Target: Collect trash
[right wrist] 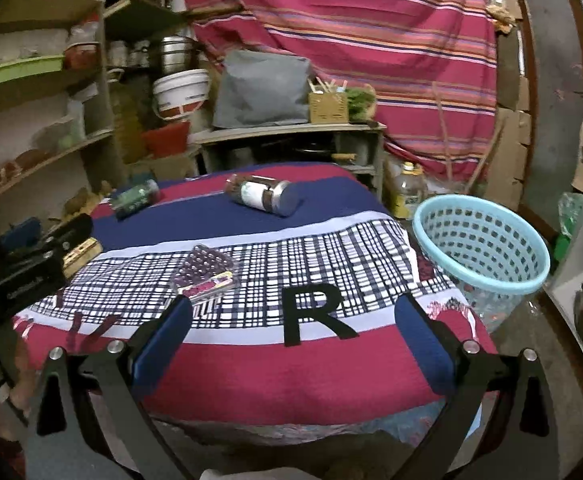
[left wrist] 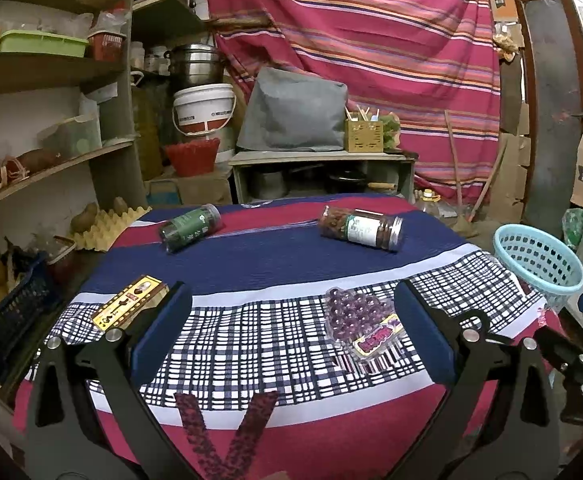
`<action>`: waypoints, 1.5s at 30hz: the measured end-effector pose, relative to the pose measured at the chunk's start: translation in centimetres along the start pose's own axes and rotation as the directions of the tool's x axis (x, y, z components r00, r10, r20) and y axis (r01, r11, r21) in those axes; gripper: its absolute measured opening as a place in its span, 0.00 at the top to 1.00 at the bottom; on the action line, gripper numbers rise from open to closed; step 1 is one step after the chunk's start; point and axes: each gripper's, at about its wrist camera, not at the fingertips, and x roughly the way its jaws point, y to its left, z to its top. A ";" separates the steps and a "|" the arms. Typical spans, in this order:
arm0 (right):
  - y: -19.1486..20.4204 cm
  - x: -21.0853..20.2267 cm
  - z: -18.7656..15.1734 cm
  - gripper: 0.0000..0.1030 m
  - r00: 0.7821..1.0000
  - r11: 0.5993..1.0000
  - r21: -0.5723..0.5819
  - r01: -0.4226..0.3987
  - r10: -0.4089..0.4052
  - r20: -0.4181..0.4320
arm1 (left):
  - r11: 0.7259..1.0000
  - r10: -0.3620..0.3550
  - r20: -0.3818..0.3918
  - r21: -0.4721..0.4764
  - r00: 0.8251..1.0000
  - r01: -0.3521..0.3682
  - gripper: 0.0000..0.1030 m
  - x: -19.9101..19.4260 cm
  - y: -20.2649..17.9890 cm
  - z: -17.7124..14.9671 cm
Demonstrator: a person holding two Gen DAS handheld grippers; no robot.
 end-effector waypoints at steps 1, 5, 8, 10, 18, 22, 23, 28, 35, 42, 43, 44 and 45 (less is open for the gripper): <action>0.1 0.1 -0.1 0.04 1.000 1.000 0.010 -0.002 0.002 0.002 | 1.000 -0.001 -0.002 0.001 1.000 0.001 0.05 0.0 0.0 -0.1; 0.5 0.9 -0.2 0.04 1.000 1.000 0.010 0.000 0.000 -0.003 | 1.000 0.012 -0.011 -0.008 1.000 -0.012 0.05 0.2 0.4 -0.5; 0.2 1.2 -0.3 0.04 1.000 0.999 0.039 0.001 -0.001 -0.024 | 1.000 0.013 -0.026 -0.025 1.000 -0.013 0.05 0.5 0.9 -0.9; -0.1 1.3 -0.3 0.04 0.999 0.998 0.058 0.018 -0.016 -0.036 | 0.999 0.012 -0.039 -0.034 0.999 -0.013 0.05 0.7 1.1 -1.0; -0.3 0.7 -0.3 0.04 0.990 0.988 0.085 0.127 -0.122 -0.064 | 1.000 0.003 -0.047 -0.011 0.999 -0.003 0.05 0.3 0.8 -1.5; 0.9 -0.4 -0.2 0.04 0.984 0.982 0.071 0.173 -0.169 -0.064 | 1.000 -0.006 -0.057 -0.018 0.998 0.005 0.05 0.0 0.8 -1.6; 1.1 -0.7 -0.2 0.04 0.983 0.982 0.062 0.176 -0.173 -0.058 | 1.000 -0.011 -0.061 -0.021 0.998 0.010 0.05 -0.1 0.9 -1.6; 2.9 -1.5 0.4 0.04 0.989 0.989 0.021 0.146 -0.146 -0.011 | 0.999 -0.012 -0.063 -0.032 0.998 0.010 0.05 -0.4 1.1 -1.4; 3.9 -1.0 1.0 0.04 0.990 0.990 -0.011 0.141 -0.141 0.008 | 0.999 -0.011 -0.059 -0.038 0.998 0.009 0.05 -0.2 1.2 -1.0; 3.6 -0.3 1.0 0.04 0.991 0.992 0.000 0.130 -0.130 -0.011 | 0.999 0.014 -0.048 -0.037 0.999 -0.016 0.05 0.6 1.4 -0.2; 3.6 -0.2 1.0 0.04 0.991 0.992 0.001 0.130 -0.130 -0.012 | 0.999 0.016 -0.045 -0.034 0.999 -0.017 0.05 0.8 1.3 -0.2; 3.7 -0.1 0.9 0.04 0.991 0.991 -0.002 0.134 -0.134 -0.011 | 0.999 0.018 -0.044 -0.032 0.999 -0.020 0.05 0.9 1.3 -0.2; 3.8 0.1 0.9 0.04 0.990 0.990 -0.010 0.144 -0.144 -0.008 | 0.999 0.021 -0.045 -0.030 0.999 -0.022 0.05 1.1 1.2 -0.2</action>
